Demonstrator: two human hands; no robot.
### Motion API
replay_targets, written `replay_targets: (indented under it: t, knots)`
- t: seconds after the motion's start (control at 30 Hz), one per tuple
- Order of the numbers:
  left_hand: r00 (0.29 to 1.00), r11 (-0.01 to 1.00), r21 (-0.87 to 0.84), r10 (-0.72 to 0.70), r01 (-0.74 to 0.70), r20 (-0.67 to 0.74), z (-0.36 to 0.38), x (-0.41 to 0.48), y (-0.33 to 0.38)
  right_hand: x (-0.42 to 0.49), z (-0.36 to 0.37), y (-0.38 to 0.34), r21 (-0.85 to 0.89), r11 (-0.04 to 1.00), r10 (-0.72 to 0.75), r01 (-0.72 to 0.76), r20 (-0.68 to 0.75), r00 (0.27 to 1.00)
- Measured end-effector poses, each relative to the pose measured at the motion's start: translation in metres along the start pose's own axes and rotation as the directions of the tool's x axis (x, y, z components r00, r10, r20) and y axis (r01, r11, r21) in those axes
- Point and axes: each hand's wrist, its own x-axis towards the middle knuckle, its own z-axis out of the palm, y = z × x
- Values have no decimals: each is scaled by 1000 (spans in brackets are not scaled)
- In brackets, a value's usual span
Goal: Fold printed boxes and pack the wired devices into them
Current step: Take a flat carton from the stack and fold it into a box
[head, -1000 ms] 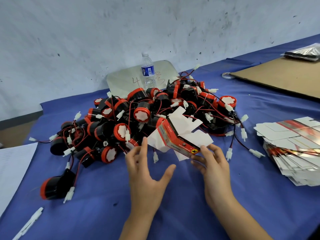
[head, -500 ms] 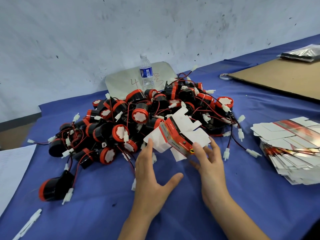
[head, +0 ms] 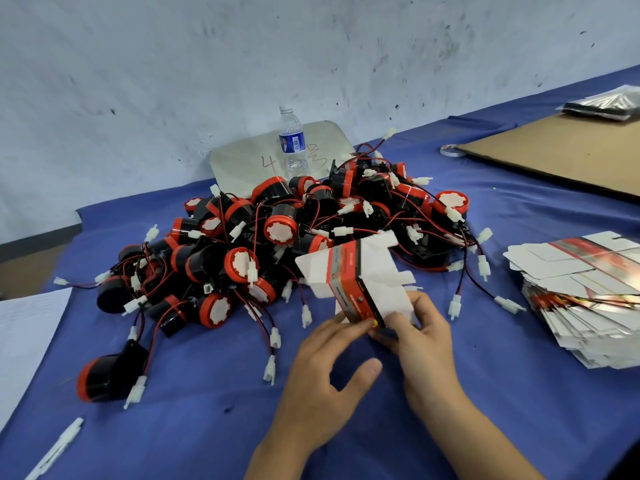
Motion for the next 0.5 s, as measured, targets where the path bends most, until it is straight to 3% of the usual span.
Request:
replay_targets:
  t: [0.1, 0.2, 0.27, 0.3, 0.33, 0.4, 0.5]
  knots:
    - [938, 993, 9, 117, -121, -325, -7, 0, 6, 4, -3, 0, 74, 997, 19, -14, -65, 998]
    - [741, 976, 39, 187, -212, -646, -13, -1, 5, 7, -6, 0, 157, 987, -14, 35, -132, 991]
    - [649, 980, 15, 143, -199, -748, -19, 0, 4, 6, -7, -2, 180, 979, -63, 91, -159, 985]
    - [637, 985, 2, 113, -173, -763, -21, 0, 2, 7, -7, -3, 194, 975, -74, 105, -160, 984]
    - [649, 991, 15, 97, -130, -754, -22, 1, 2, 8, -7, -4, 199, 973, -83, 113, -155, 984]
    - [747, 992, 119, 112, -44, -656, -24, 0, 0, 4, -6, -6, 203, 971, -100, 124, -123, 987]
    - [933, 993, 116, 56, -15, -356, -22, -1, 3, 0, -2, -11, 240, 963, -119, 122, -27, 992]
